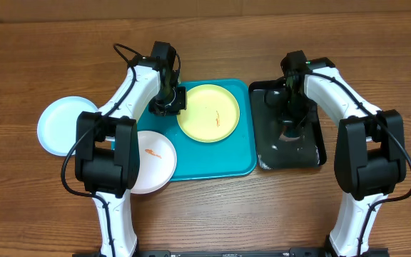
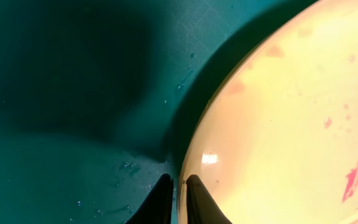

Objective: Clean dirty plates on tray and stack at the side
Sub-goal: 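Lift the green sponge out of the black tray with the right gripper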

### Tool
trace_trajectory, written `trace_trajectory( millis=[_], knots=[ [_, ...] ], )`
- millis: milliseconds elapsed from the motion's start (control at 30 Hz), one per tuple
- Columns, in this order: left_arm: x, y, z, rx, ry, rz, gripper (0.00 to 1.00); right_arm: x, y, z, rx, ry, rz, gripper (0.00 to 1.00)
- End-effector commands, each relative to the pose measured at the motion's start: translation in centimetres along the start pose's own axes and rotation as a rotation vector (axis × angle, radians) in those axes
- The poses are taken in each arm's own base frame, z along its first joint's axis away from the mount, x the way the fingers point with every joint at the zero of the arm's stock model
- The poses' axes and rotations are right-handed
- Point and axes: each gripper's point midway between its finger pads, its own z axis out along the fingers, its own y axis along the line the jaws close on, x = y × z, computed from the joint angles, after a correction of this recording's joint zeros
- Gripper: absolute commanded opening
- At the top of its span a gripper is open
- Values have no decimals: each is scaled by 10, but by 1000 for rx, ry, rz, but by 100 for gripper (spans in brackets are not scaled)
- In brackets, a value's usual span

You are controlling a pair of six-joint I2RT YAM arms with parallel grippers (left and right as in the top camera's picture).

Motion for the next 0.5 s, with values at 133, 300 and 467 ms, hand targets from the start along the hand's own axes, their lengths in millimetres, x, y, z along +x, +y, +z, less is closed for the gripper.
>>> trace_trajectory(
  millis=[133, 300, 467],
  knots=[
    [4, 4, 4, -12, 19, -7, 4, 0, -1, -3, -2, -6, -3, 4],
    [8, 4, 4, -16, 37, -9, 4, -1, 0, -21, -3, -10, -59, 4],
    [12, 5, 3, -19, 53, -12, 4, -3, -1, -53, -15, -56, -80, 4]
  ],
)
